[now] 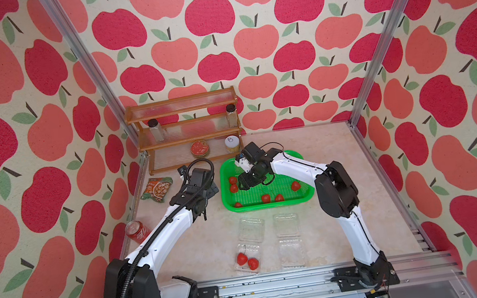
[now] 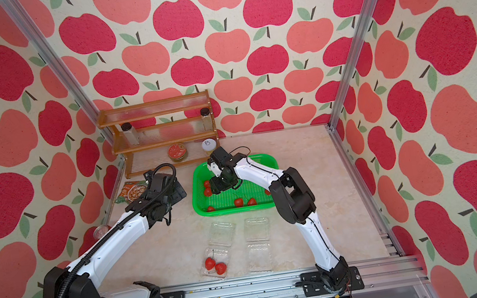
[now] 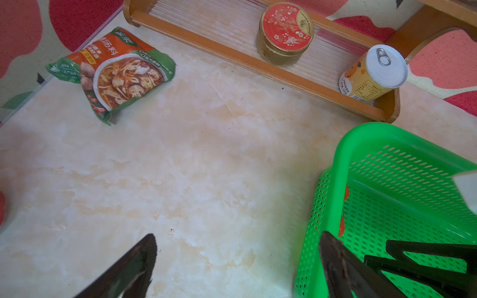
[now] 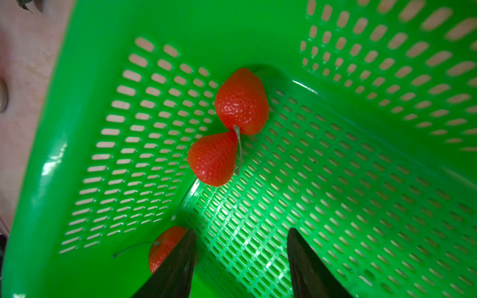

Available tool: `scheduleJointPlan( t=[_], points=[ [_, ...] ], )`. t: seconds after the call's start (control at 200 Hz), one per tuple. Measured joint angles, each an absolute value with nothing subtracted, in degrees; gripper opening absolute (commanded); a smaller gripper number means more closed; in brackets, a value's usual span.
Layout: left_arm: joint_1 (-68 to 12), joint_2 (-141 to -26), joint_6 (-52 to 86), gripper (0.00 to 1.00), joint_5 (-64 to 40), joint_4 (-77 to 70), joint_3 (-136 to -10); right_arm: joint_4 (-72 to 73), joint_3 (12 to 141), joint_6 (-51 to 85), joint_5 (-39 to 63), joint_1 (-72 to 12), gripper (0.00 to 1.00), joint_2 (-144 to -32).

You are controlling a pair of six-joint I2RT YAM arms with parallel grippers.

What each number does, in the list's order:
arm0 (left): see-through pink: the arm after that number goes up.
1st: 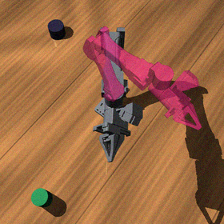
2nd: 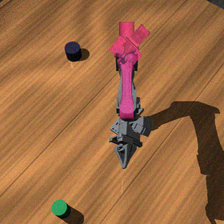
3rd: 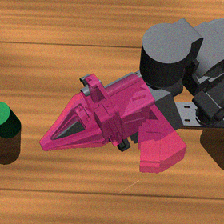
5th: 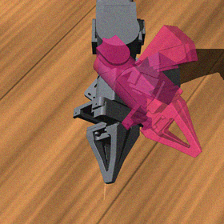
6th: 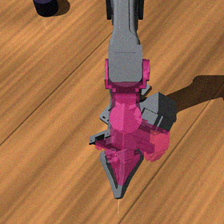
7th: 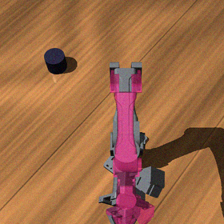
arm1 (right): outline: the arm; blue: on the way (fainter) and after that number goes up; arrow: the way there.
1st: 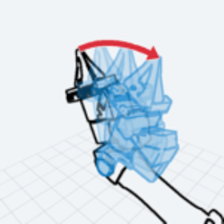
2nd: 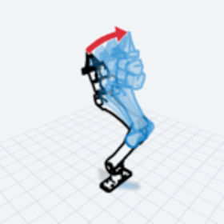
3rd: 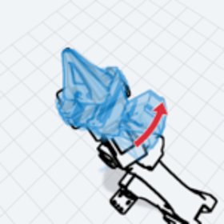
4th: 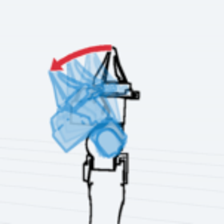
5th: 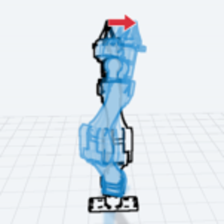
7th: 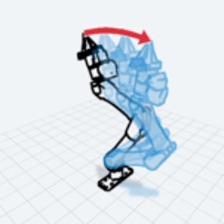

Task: Pack strawberries into containers
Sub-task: Pick up the strawberries from the basket.

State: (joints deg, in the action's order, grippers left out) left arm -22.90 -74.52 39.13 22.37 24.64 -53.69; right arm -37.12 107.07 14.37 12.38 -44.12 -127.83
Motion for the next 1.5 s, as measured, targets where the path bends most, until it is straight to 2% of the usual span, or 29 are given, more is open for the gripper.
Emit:
scheduleJointPlan(
  t=[0.21, 0.445, 0.915, 1.045, 1.281, 1.501],
  points=[
    [-22.52, -75.13, 39.13, 0.96, 21.91, 24.40, -53.69, -36.45, 108.09, 14.41, 14.22, -44.51, 0.62, -128.18],
    [-22.52, -76.71, 39.16, 0.96, 21.50, 23.86, -53.71, -35.92, 115.28, 15.33, 17.26, -44.51, 0.62, -134.23],
    [-22.52, -80.68, 39.13, 0.97, 20.05, 23.77, -55.16, -34.70, 117.93, 18.41, 19.00, -44.51, 0.58, -139.13],
    [-22.48, -80.68, 39.13, 0.97, 20.05, 23.79, -55.16, -34.06, 118.98, 19.18, 19.03, -44.51, 0.54, -140.03],
    [-22.15, -80.68, 38.94, 0.97, 20.05, 23.81, -55.24, -34.11, 119.98, 19.42, 19.18, -44.51, 0.54, -141.18],
    [-21.87, -80.68, 38.94, 0.97, 20.05, 23.83, -55.24, -34.35, 121.54, 19.42, 19.35, -44.51, 0.41, -142.37]
  ],
)
